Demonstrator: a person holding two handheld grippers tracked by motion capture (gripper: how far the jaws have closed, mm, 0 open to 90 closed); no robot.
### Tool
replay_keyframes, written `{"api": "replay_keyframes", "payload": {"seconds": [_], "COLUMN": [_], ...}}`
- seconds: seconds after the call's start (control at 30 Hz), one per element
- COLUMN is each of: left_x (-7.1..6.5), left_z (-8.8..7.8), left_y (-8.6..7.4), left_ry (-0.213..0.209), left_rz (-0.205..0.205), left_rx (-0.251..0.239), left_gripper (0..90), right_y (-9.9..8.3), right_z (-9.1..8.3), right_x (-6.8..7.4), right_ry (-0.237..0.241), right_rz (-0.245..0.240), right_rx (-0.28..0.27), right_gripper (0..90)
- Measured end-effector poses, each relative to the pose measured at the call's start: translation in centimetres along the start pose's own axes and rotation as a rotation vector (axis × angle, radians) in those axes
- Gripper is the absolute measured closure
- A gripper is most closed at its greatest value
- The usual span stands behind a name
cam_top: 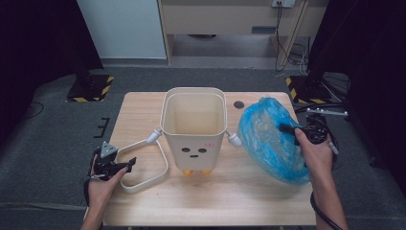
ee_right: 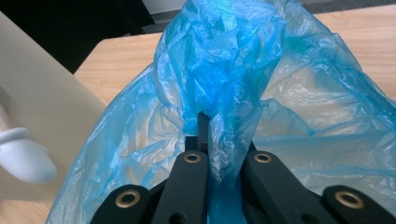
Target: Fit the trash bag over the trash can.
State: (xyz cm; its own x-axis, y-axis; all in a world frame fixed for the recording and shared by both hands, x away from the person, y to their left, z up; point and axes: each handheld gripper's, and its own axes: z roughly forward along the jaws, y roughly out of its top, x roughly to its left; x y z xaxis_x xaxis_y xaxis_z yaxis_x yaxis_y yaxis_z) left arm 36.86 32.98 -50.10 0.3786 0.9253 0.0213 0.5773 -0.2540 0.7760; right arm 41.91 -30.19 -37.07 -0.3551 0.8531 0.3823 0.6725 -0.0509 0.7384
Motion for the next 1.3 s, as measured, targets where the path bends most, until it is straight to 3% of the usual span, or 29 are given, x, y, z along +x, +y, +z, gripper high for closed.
{"api": "replay_keyframes", "payload": {"seconds": [0.53,1.3], "left_x": [0.0,-0.3], "left_z": [0.0,0.3], "left_y": [0.0,0.0], "left_ry": [0.004,0.003], "left_rz": [0.004,0.016], "left_rx": [0.004,0.014], "left_gripper": [13.4,13.3], "right_y": [1.3,2.8], "right_z": [-1.9,-3.6], "right_x": [0.8,2.8], "right_ry": [0.042,0.1], "right_rz": [0.044,0.032], "right_rx": [-0.034,-0.061], "right_gripper": [89.4,89.5]}}
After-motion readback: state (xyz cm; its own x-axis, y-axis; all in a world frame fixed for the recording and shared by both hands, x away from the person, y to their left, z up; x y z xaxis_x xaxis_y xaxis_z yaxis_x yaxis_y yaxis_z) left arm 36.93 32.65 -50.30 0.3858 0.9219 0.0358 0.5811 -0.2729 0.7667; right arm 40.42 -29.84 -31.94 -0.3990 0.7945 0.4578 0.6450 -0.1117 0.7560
